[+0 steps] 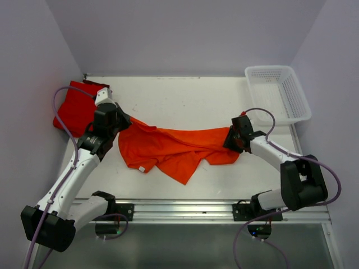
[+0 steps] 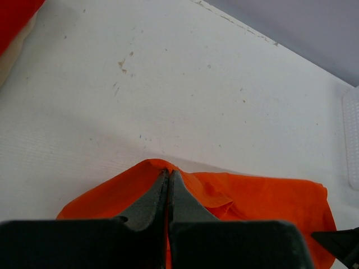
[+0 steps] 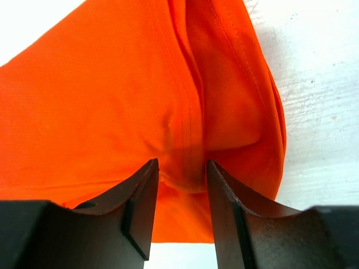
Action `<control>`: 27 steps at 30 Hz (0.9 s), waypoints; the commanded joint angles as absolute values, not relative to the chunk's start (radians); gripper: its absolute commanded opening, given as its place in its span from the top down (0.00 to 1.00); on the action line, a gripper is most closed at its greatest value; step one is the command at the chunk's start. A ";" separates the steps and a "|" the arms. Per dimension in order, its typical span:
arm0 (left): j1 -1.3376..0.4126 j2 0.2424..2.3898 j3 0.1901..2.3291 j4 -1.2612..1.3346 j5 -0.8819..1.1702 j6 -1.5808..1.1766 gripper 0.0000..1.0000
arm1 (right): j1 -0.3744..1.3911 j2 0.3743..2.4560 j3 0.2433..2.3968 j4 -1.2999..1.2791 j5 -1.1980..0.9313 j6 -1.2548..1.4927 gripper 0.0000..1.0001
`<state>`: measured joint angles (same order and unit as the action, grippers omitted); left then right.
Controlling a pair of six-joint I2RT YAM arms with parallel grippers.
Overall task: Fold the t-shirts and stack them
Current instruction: Flatten the tshirt out
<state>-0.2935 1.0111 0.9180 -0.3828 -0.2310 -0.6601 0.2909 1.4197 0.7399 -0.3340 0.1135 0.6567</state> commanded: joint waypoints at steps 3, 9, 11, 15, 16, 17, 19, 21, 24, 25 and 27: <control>-0.281 0.994 0.914 -0.342 -0.215 -0.641 1.00 | 0.291 1.376 0.778 -0.388 0.137 0.637 0.57; -0.278 0.993 0.910 -0.344 -0.213 -0.640 1.00 | 0.290 1.391 0.765 -0.367 0.123 0.643 0.75; -0.278 0.991 0.910 -0.344 -0.213 -0.641 1.00 | 0.291 1.402 0.764 -0.359 0.121 0.644 0.74; -0.273 0.988 0.910 -0.344 -0.212 -0.638 1.00 | 0.290 1.419 0.758 -0.344 0.112 0.646 0.81; -0.273 0.991 0.910 -0.344 -0.212 -0.638 1.00 | 0.291 1.422 0.756 -0.341 0.110 0.647 0.85; -0.273 0.991 0.910 -0.344 -0.210 -0.640 1.00 | 0.291 1.424 0.756 -0.341 0.110 0.647 0.88; -0.273 0.991 0.907 -0.342 -0.207 -0.638 1.00 | 0.290 1.428 0.752 -0.333 0.107 0.644 0.98; -0.270 0.991 0.904 -0.341 -0.207 -0.638 1.00 | 0.290 1.428 0.750 -0.328 0.103 0.646 1.00; -0.267 0.988 0.902 -0.342 -0.207 -0.635 1.00 | 0.291 1.419 0.750 -0.321 0.095 0.643 1.00; -0.267 0.989 0.902 -0.341 -0.207 -0.632 1.00 | 0.291 1.411 0.750 -0.316 0.089 0.638 1.00; -0.264 0.983 0.908 -0.337 -0.202 -0.618 1.00 | 0.291 1.368 0.758 -0.314 0.065 0.624 1.00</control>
<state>-0.2768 1.0084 0.9123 -0.3817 -0.2115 -0.6582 0.2909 1.4178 0.7456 -0.3481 0.0994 0.6434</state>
